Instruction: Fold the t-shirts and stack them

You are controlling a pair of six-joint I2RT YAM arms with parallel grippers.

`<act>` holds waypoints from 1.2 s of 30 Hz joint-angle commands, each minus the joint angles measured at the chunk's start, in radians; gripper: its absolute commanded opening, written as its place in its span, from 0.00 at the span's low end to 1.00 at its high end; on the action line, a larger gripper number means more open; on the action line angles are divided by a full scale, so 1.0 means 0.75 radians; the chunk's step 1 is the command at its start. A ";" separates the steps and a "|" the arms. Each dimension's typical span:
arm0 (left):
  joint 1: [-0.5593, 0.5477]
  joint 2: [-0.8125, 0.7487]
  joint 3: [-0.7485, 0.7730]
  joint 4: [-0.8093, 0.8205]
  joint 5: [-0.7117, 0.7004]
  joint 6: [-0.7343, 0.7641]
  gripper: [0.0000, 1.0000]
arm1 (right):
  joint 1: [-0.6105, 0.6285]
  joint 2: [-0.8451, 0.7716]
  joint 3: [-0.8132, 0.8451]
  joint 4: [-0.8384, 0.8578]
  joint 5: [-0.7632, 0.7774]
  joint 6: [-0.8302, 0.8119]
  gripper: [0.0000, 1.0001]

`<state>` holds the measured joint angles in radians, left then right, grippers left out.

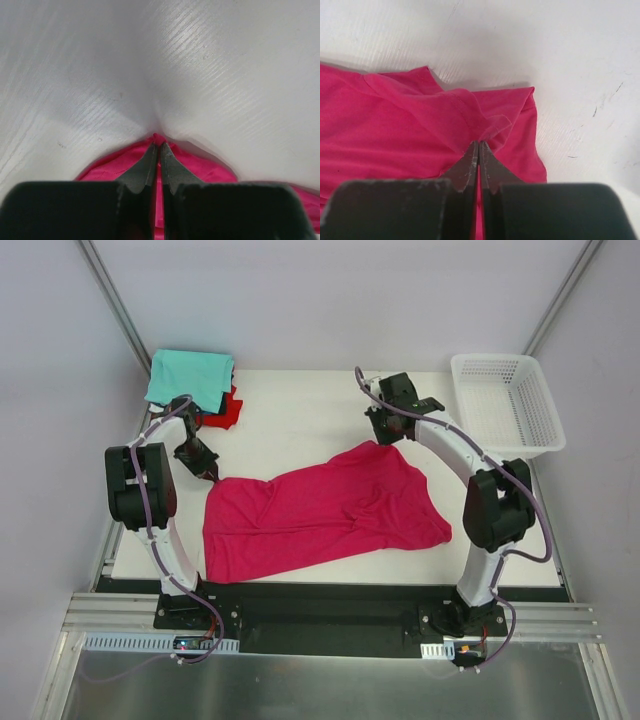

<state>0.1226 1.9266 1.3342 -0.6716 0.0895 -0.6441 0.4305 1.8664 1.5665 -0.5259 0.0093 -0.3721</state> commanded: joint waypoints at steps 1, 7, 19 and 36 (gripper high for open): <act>-0.028 -0.033 0.043 -0.076 -0.044 0.024 0.00 | -0.005 -0.112 -0.017 0.049 0.031 0.063 0.01; -0.043 -0.112 0.025 -0.117 -0.064 0.039 0.00 | -0.005 -0.157 -0.064 0.016 0.094 0.071 0.01; -0.043 -0.213 0.066 -0.229 -0.113 0.057 0.00 | -0.089 -0.249 -0.088 0.008 0.065 0.124 0.01; -0.041 -0.346 0.056 -0.291 -0.170 0.061 0.00 | -0.122 -0.290 -0.099 0.032 0.071 0.171 0.01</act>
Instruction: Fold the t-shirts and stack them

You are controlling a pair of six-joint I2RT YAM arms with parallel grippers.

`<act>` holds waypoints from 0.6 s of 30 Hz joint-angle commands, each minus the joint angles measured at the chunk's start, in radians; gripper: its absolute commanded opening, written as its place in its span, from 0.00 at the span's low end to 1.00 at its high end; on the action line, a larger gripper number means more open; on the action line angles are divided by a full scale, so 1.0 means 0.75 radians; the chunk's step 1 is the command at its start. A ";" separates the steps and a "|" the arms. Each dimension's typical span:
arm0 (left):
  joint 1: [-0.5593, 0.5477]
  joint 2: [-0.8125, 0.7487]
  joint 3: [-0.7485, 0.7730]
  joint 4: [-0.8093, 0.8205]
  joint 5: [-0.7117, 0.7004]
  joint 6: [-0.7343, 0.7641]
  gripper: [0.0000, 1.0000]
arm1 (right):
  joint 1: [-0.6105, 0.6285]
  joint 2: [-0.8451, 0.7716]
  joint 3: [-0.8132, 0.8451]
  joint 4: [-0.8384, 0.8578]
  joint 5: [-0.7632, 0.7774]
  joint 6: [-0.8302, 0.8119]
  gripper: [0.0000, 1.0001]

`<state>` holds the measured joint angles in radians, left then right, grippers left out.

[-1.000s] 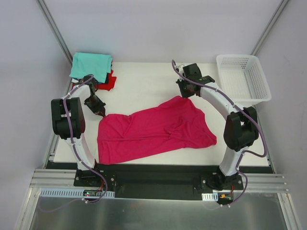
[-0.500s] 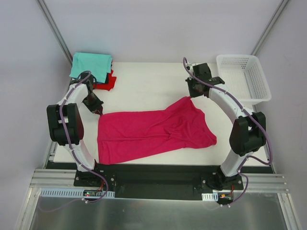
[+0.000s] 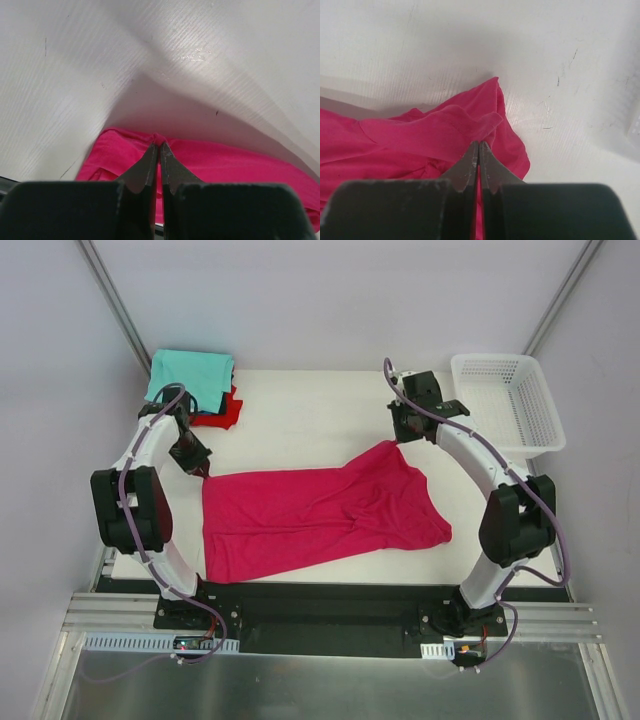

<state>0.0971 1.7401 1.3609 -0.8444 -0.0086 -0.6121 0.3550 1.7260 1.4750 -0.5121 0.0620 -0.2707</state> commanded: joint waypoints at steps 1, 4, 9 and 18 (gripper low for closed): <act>-0.009 -0.099 0.022 -0.064 -0.044 0.020 0.00 | -0.027 -0.105 0.023 0.014 -0.007 0.036 0.01; 0.001 -0.093 0.038 -0.075 -0.046 0.025 0.00 | -0.076 -0.103 0.028 0.036 -0.056 0.046 0.01; 0.010 -0.058 0.094 -0.085 -0.029 0.029 0.00 | -0.142 -0.003 0.144 0.026 -0.185 0.048 0.01; 0.010 -0.013 0.198 -0.122 -0.025 0.043 0.00 | -0.158 0.096 0.346 -0.017 -0.236 0.034 0.01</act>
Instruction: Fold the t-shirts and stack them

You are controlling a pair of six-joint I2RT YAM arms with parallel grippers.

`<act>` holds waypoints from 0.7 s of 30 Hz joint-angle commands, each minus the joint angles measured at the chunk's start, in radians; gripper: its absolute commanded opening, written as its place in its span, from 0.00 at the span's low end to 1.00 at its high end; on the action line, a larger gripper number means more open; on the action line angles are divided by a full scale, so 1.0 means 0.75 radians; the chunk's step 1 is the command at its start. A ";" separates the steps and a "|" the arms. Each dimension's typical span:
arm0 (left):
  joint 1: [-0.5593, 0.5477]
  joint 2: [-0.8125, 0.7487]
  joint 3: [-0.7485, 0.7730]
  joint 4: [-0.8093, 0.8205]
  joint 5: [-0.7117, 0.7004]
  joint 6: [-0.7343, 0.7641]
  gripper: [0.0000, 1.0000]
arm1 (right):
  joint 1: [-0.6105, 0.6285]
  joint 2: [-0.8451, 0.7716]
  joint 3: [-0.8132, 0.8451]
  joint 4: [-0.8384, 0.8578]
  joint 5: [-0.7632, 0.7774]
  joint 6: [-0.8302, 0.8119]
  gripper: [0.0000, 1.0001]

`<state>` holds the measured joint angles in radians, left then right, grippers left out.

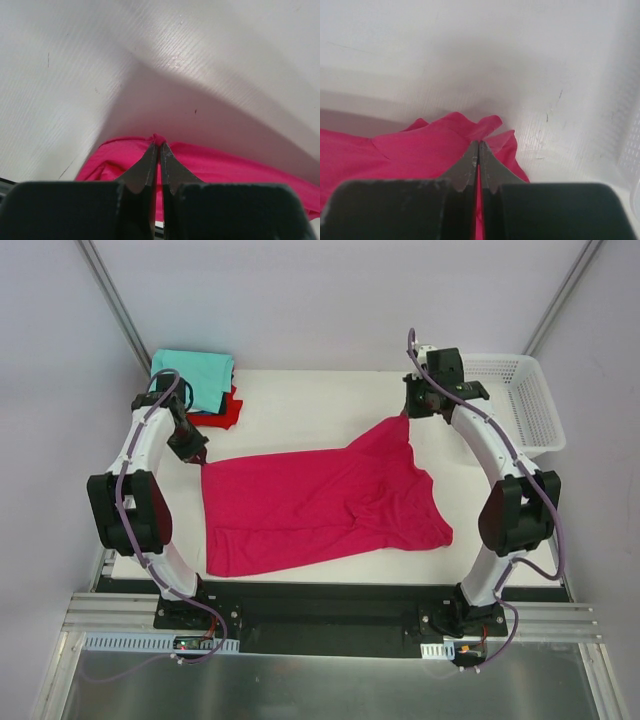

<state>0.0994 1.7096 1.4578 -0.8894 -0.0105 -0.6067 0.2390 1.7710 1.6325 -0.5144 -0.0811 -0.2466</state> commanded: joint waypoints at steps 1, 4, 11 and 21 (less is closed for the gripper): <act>0.007 0.034 0.073 -0.062 -0.025 0.038 0.00 | -0.004 0.046 0.153 -0.022 -0.045 -0.004 0.01; 0.007 0.058 0.097 -0.066 -0.029 0.046 0.00 | -0.008 0.064 0.202 -0.030 -0.051 -0.011 0.01; 0.007 0.105 0.159 -0.070 -0.027 0.050 0.00 | -0.008 0.115 0.263 -0.052 -0.066 -0.011 0.01; 0.007 0.205 0.267 -0.086 -0.033 0.052 0.00 | -0.018 0.199 0.353 -0.059 -0.066 -0.021 0.01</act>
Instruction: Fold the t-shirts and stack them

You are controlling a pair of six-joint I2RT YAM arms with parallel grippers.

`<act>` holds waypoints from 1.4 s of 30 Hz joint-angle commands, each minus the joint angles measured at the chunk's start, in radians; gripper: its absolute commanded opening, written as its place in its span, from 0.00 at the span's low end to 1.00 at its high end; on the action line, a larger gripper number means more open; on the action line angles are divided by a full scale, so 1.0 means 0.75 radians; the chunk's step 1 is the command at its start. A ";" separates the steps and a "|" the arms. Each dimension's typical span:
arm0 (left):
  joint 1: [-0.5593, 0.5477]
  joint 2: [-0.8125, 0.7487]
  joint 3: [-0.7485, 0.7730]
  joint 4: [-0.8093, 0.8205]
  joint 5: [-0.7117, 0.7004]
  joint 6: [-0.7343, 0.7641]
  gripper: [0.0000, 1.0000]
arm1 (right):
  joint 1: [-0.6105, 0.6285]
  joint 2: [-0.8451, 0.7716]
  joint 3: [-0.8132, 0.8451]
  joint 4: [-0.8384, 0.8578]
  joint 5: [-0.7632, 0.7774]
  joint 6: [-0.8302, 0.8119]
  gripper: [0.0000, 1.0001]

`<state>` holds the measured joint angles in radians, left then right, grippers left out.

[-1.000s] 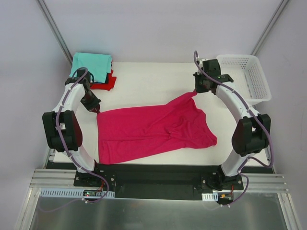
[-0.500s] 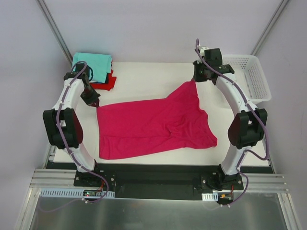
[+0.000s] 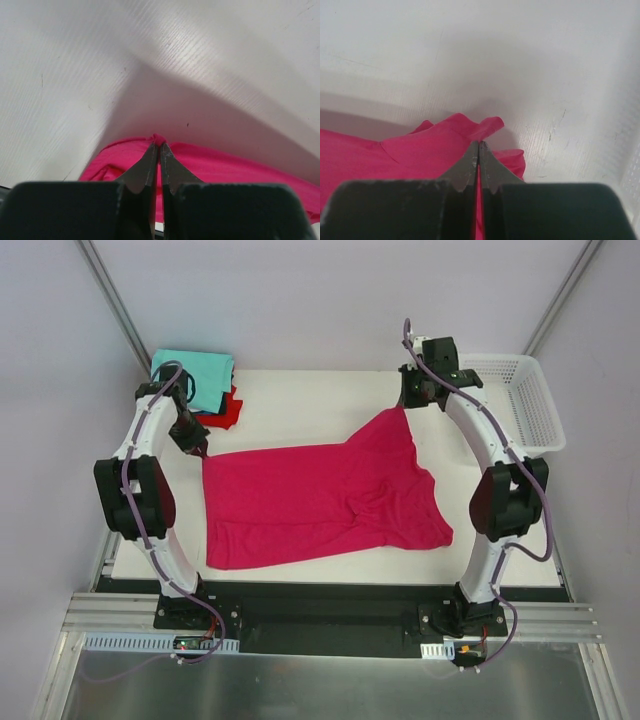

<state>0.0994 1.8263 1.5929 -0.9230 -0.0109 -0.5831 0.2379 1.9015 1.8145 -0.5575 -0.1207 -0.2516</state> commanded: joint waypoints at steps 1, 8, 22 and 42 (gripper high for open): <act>0.007 0.062 0.103 -0.044 -0.031 0.019 0.00 | -0.016 0.040 0.127 -0.005 -0.015 -0.014 0.01; 0.009 0.152 0.220 -0.056 -0.026 0.006 0.00 | -0.025 0.140 0.250 -0.032 -0.025 -0.014 0.01; 0.009 0.353 0.468 -0.070 -0.010 0.013 0.00 | -0.045 0.259 0.373 -0.011 -0.039 -0.027 0.01; 0.011 0.138 0.235 -0.072 -0.008 0.035 0.00 | -0.041 -0.132 -0.182 0.120 -0.125 0.074 0.01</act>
<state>0.0998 2.0319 1.8061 -0.9504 -0.0090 -0.5812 0.2092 1.9327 1.7267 -0.5278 -0.1917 -0.2268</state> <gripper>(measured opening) 0.008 0.015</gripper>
